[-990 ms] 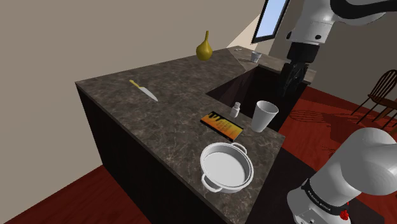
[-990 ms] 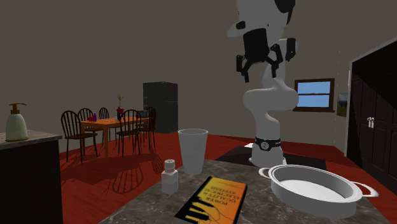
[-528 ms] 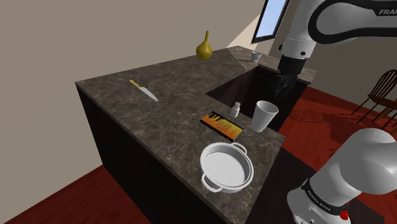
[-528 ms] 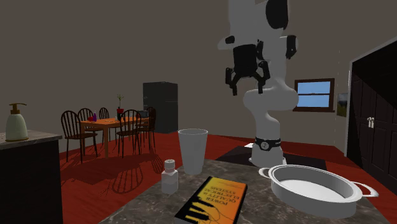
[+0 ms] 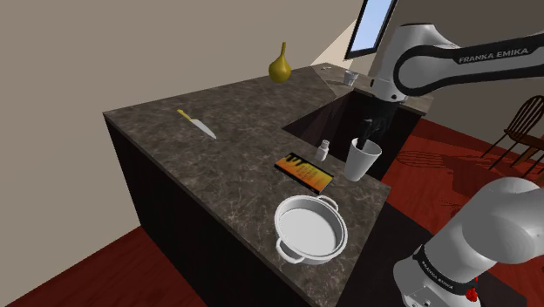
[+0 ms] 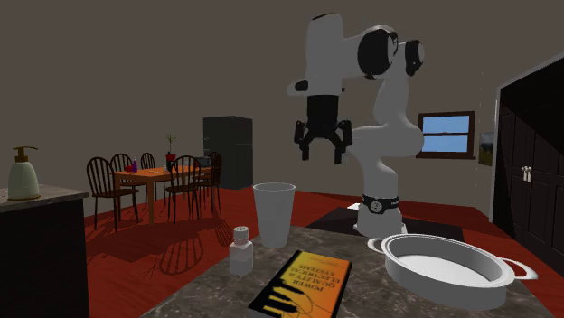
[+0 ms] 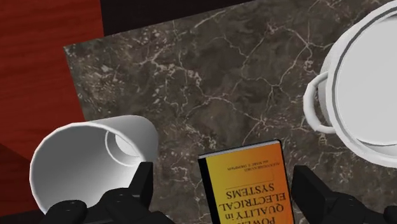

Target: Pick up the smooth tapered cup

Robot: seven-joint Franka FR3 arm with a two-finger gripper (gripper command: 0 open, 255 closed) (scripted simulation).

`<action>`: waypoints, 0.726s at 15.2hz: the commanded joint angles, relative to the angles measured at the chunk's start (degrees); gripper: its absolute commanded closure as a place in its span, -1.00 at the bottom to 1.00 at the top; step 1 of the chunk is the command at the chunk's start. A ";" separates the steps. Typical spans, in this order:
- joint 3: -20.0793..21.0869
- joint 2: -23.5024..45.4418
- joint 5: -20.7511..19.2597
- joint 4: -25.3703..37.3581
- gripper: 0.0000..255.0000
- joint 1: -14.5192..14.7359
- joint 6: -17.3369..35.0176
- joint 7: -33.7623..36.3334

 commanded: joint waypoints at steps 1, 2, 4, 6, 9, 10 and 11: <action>-0.76 2.91 -2.07 -0.77 -1.00 -1.19 4.92 -0.35; -1.10 4.47 -3.07 -0.97 -1.00 -1.78 7.21 -0.41; -1.80 7.80 -5.10 -1.10 -1.00 -3.00 11.77 -0.41; -2.46 11.38 -7.18 -0.86 -1.00 -4.26 16.24 -0.24; -2.80 13.85 -8.26 -1.46 -1.00 -4.83 19.73 0.19; -2.84 14.42 -8.40 -1.82 -1.00 -4.88 20.65 0.35; -2.88 15.00 -8.55 -2.18 -1.00 -4.94 21.58 0.52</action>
